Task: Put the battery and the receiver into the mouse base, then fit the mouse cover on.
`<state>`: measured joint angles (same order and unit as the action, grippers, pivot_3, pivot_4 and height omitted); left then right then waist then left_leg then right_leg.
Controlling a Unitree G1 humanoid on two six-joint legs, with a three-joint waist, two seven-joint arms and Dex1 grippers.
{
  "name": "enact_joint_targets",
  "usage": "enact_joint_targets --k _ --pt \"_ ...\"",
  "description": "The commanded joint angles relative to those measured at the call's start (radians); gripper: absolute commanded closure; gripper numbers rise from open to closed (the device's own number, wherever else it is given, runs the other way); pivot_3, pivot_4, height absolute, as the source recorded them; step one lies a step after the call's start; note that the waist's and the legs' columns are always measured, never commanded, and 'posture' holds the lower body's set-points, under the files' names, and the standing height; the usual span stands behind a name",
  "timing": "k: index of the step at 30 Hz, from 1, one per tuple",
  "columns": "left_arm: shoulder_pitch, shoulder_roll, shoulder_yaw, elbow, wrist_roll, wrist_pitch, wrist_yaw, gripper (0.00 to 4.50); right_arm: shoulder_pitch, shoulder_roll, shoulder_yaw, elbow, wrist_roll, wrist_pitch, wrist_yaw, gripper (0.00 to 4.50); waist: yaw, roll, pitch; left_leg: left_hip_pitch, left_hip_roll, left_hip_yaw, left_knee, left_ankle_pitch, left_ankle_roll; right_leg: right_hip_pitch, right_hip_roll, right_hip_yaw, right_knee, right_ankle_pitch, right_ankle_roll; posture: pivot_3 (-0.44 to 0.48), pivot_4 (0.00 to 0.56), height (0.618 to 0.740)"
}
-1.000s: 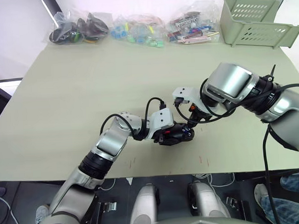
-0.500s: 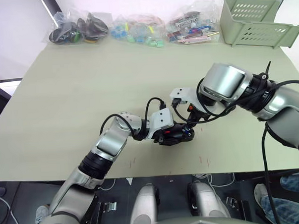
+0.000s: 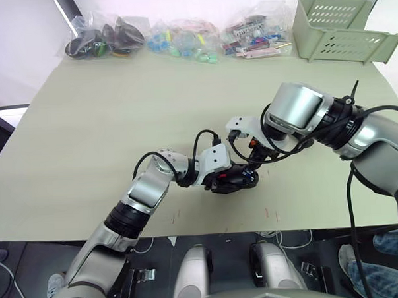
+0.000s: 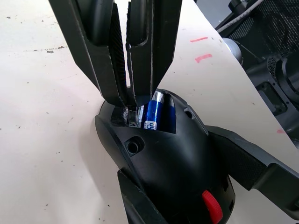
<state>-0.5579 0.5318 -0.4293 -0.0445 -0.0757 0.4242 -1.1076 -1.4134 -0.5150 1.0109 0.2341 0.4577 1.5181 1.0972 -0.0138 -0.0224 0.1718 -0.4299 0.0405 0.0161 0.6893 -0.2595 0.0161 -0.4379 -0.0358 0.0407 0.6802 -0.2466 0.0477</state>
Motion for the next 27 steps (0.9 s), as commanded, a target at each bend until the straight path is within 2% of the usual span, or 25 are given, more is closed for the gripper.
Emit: enact_joint_targets --k 1,27 --pt "0.002 0.004 0.004 0.000 0.013 -0.014 0.007 1.49 -0.027 0.003 0.018 -0.014 -0.003 -0.009 0.021 4.50 0.000 0.000 0.000 0.000 0.000 0.000 0.000 0.000 0.000 0.000 0.000 0.000 0.000 0.000 0.000 0.000 0.150 0.740" --pt "0.010 0.001 0.003 -0.007 0.014 -0.017 0.016 1.49 -0.069 0.043 0.106 0.077 -0.095 -0.101 0.136 4.50 -0.001 0.000 0.000 0.000 0.000 0.000 0.000 0.000 0.000 0.000 0.000 0.000 0.000 0.000 0.000 0.000 0.150 0.740"
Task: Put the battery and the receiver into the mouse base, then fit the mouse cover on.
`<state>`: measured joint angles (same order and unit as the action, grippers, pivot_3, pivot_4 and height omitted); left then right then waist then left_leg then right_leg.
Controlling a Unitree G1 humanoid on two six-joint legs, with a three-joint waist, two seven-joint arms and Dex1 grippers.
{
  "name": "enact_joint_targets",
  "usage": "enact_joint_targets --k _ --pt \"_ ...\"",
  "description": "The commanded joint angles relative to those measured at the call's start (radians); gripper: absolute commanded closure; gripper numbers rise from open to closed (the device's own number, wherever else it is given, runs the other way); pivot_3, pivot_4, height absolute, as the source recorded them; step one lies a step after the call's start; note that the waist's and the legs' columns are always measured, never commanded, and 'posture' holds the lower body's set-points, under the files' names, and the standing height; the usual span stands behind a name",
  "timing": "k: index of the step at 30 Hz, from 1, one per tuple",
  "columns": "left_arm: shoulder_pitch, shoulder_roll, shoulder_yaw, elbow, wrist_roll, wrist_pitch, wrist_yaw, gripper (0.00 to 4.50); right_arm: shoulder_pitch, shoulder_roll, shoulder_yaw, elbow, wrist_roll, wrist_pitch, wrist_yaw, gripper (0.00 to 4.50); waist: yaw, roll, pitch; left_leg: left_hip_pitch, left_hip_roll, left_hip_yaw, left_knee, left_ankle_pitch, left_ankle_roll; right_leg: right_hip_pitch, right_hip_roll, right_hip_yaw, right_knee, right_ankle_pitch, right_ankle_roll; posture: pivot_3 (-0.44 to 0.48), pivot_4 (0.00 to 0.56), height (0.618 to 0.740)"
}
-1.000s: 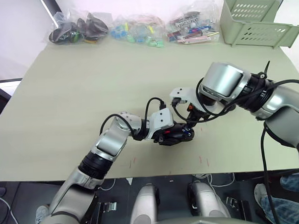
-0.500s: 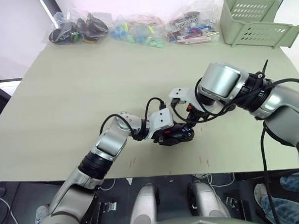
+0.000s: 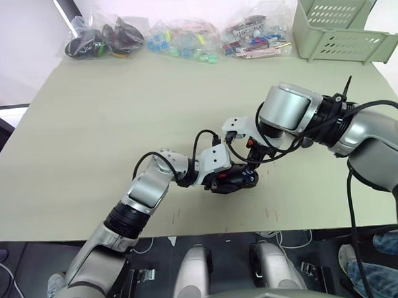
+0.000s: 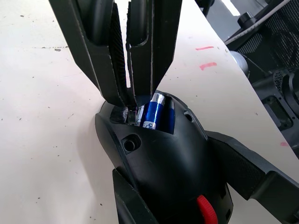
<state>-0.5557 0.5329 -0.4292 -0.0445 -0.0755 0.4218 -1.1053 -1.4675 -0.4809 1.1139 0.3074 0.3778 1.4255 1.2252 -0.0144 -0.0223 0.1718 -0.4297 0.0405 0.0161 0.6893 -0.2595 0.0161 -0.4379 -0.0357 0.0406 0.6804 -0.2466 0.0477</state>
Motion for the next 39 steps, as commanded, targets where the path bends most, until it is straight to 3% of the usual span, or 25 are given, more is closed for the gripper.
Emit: enact_joint_targets --k 1,23,39 --pt "0.008 0.000 0.003 -0.007 0.014 -0.015 0.014 1.49 -0.016 0.013 0.002 0.010 -0.018 -0.008 0.010 4.50 0.000 0.000 0.000 0.000 0.000 0.000 0.000 0.000 0.000 0.000 0.000 0.000 0.000 0.000 0.000 0.000 0.150 0.740" --pt "0.014 -0.005 0.006 -0.022 0.015 0.002 0.019 1.49 0.005 0.054 -0.073 0.040 -0.015 0.028 0.004 4.50 -0.002 0.000 0.000 0.001 0.000 0.000 0.000 0.000 0.000 0.000 0.000 0.000 0.001 0.000 0.000 0.000 0.150 0.740" --pt "0.017 0.003 0.010 -0.014 0.019 -0.006 0.018 1.49 -0.001 -0.015 -0.051 -0.015 -0.006 0.042 0.016 4.50 -0.001 0.000 0.000 0.000 0.000 0.000 0.000 0.000 0.000 0.000 0.000 0.000 0.000 0.000 0.000 0.000 0.150 0.740"
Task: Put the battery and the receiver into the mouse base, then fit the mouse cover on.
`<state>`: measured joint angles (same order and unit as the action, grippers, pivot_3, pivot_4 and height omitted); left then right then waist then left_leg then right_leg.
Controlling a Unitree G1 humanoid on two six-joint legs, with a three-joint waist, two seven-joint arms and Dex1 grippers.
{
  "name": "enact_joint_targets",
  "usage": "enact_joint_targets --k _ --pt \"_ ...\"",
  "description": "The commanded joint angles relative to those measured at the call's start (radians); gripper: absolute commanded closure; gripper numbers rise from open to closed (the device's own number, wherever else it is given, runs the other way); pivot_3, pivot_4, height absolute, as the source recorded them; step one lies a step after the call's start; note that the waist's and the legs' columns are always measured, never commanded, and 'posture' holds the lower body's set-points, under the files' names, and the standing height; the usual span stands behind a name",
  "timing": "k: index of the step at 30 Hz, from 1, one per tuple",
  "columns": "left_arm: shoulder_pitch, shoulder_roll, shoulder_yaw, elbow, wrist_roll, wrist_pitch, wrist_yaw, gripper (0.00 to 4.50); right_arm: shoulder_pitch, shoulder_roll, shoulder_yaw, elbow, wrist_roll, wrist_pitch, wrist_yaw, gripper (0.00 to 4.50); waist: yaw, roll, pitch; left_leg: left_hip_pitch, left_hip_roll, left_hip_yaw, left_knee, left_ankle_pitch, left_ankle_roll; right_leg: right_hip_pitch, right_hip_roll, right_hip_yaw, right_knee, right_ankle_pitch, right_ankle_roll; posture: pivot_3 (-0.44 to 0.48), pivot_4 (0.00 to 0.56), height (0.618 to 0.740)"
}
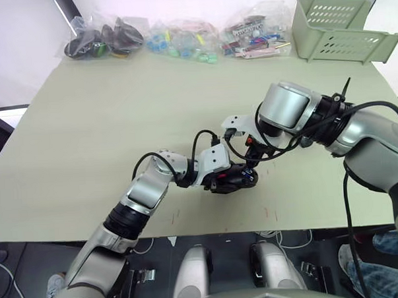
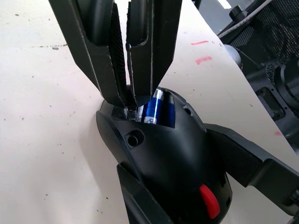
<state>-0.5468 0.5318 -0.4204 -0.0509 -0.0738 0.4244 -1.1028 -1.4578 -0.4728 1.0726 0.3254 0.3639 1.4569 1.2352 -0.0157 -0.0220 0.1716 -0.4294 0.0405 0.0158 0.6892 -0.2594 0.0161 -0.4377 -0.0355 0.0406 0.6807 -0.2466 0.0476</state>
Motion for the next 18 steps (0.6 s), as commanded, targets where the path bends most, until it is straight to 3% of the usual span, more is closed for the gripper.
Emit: enact_joint_targets --k 1,18 --pt "0.008 0.004 0.001 -0.007 0.018 -0.009 0.016 1.49 -0.012 -0.026 -0.009 -0.036 0.010 0.012 0.008 4.50 0.000 0.000 0.000 0.000 0.000 0.000 0.000 0.000 0.000 0.000 0.000 0.000 0.000 0.000 0.000 0.000 0.150 0.740" --pt "0.010 0.006 0.000 -0.011 0.018 -0.006 0.017 1.49 -0.003 -0.013 0.001 -0.010 -0.007 -0.004 -0.006 4.50 0.000 0.000 0.000 0.000 0.000 0.000 0.000 0.000 0.000 0.000 0.000 0.000 0.000 0.000 0.000 0.000 0.150 0.740"
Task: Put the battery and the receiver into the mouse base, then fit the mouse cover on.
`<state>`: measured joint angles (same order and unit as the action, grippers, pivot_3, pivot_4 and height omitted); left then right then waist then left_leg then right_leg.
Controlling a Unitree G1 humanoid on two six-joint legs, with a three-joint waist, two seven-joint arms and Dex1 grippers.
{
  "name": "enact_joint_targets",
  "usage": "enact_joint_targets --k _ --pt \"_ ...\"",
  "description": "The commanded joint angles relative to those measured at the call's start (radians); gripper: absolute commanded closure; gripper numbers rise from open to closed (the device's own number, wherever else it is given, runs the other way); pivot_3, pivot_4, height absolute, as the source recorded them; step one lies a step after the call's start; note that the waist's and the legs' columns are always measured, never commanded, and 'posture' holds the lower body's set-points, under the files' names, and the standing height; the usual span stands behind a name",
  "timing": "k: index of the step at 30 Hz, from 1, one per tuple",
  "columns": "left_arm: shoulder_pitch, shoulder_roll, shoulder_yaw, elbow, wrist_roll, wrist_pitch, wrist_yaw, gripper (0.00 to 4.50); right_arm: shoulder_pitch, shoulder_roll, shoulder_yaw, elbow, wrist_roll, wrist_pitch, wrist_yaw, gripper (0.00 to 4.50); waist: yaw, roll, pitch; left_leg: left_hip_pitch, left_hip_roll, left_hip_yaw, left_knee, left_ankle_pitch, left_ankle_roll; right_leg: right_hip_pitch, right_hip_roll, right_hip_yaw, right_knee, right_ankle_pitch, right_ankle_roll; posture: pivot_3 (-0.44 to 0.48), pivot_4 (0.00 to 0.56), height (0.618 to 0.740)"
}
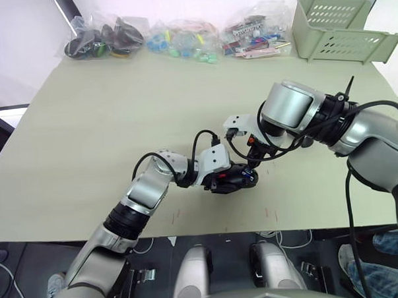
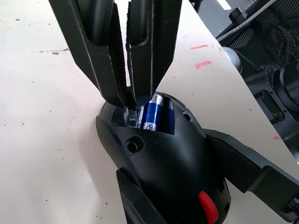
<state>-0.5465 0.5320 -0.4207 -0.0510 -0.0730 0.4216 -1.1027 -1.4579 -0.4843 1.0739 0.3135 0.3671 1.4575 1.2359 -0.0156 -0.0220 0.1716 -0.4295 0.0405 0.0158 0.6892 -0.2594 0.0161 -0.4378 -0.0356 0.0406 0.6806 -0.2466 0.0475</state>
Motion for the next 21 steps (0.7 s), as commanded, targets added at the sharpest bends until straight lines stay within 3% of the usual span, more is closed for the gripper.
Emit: enact_joint_targets --k 1,21 --pt "0.010 0.005 0.001 -0.012 0.017 -0.002 0.017 1.49 -0.001 0.001 0.002 0.004 -0.013 -0.008 -0.008 4.50 0.000 0.000 0.000 0.000 0.000 0.000 0.000 0.000 0.000 0.000 0.000 0.000 0.000 0.000 0.000 0.000 0.150 0.740" --pt "0.014 0.003 0.001 -0.015 0.018 0.000 0.026 1.49 0.008 0.021 0.026 -0.015 -0.023 0.001 -0.024 4.50 0.000 0.000 0.000 0.001 0.000 0.000 0.000 0.000 0.000 0.000 0.000 0.000 0.000 0.000 0.000 0.000 0.150 0.740"
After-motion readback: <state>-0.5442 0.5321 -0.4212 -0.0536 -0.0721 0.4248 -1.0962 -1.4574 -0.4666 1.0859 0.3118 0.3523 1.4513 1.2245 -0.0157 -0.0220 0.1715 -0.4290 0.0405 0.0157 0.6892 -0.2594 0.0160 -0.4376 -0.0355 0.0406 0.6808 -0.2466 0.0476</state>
